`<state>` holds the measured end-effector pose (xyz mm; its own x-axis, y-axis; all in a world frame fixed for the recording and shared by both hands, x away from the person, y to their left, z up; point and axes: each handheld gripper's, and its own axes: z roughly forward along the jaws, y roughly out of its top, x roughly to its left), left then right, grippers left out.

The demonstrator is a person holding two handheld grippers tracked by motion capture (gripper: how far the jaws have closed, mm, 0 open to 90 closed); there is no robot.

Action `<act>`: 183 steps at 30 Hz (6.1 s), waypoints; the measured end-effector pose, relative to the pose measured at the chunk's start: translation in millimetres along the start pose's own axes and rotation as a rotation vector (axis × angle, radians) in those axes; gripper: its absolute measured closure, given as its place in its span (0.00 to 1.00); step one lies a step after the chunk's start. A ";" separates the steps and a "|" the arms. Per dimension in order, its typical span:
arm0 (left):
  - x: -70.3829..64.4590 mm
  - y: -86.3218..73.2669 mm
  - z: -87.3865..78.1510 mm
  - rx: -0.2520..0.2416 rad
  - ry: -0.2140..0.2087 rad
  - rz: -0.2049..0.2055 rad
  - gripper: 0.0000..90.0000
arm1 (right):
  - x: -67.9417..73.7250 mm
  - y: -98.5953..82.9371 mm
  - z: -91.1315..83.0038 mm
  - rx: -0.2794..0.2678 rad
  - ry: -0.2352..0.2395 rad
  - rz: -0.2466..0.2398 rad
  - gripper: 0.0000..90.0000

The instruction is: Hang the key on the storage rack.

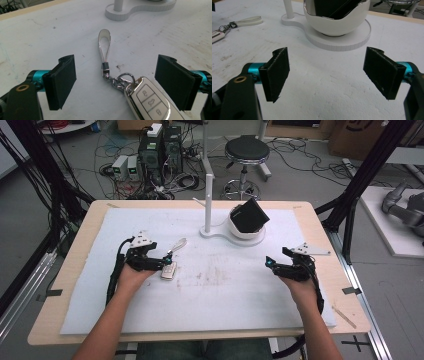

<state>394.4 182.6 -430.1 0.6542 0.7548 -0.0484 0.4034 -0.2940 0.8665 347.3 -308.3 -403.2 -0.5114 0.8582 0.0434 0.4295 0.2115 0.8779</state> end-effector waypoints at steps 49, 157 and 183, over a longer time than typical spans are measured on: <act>-19.9 37.8 11.9 0.036 0.008 0.084 0.90 | 0.0 -1.5 3.0 0.018 0.020 -0.012 0.24; -22.4 65.5 -52.9 -0.130 -0.016 0.117 0.26 | -6.9 -3.2 -2.3 0.004 -0.001 0.014 0.24; -12.1 15.5 -57.6 -0.110 -0.055 0.069 0.24 | -7.1 -4.5 -0.1 0.027 -0.008 0.012 0.24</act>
<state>355.9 202.7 -387.5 0.7134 0.7007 -0.0118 0.2858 -0.2756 0.9178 348.9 -315.4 -407.3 -0.4997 0.8647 0.0499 0.4558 0.2135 0.8641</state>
